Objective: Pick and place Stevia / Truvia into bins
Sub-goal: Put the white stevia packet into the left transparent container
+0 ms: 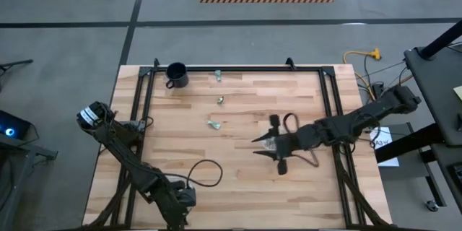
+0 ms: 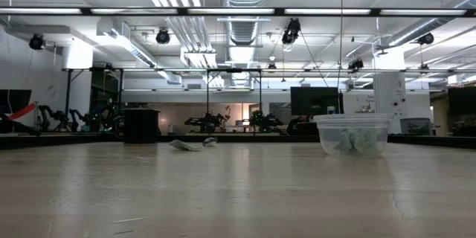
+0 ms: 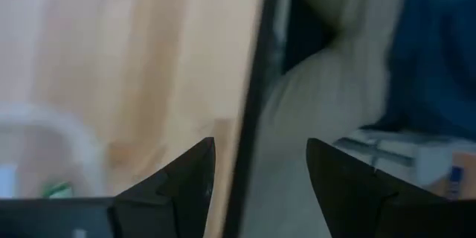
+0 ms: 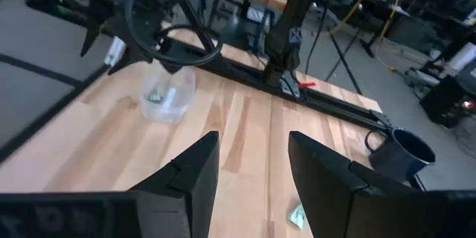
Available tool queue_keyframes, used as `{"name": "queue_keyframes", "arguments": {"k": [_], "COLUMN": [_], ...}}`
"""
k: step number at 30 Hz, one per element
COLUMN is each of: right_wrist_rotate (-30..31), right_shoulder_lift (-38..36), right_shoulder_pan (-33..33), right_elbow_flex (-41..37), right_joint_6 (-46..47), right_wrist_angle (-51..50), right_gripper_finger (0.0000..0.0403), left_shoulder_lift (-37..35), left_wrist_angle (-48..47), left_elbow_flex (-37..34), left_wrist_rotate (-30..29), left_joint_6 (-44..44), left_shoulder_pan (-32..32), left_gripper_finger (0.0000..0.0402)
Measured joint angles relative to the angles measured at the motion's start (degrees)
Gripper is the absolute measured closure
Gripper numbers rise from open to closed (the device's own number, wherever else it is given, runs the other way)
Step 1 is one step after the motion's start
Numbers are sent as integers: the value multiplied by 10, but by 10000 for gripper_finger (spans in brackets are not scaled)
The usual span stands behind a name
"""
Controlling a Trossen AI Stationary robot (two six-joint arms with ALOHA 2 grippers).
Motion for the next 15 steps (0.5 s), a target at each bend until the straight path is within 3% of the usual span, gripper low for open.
{"name": "queue_keyframes", "arguments": {"k": [5,9,15], "right_wrist_rotate": [-9,-18,-45], "right_shoulder_lift": [-111,-193,-300], "right_shoulder_pan": [-28,-62,-126], "right_elbow_flex": [-70,-153,-257], "right_joint_6": [41,44,49], "right_wrist_angle": [18,82,164], "right_gripper_finger": [250,250,250], "left_shoulder_lift": [0,0,0], "left_wrist_angle": [79,142,121], "left_elbow_flex": [-1,-4,-6], "left_wrist_rotate": [-1,-55,-68], "left_joint_6": [0,32,61], "left_shoulder_pan": [1,1,12], "left_gripper_finger": [207,207,207]}}
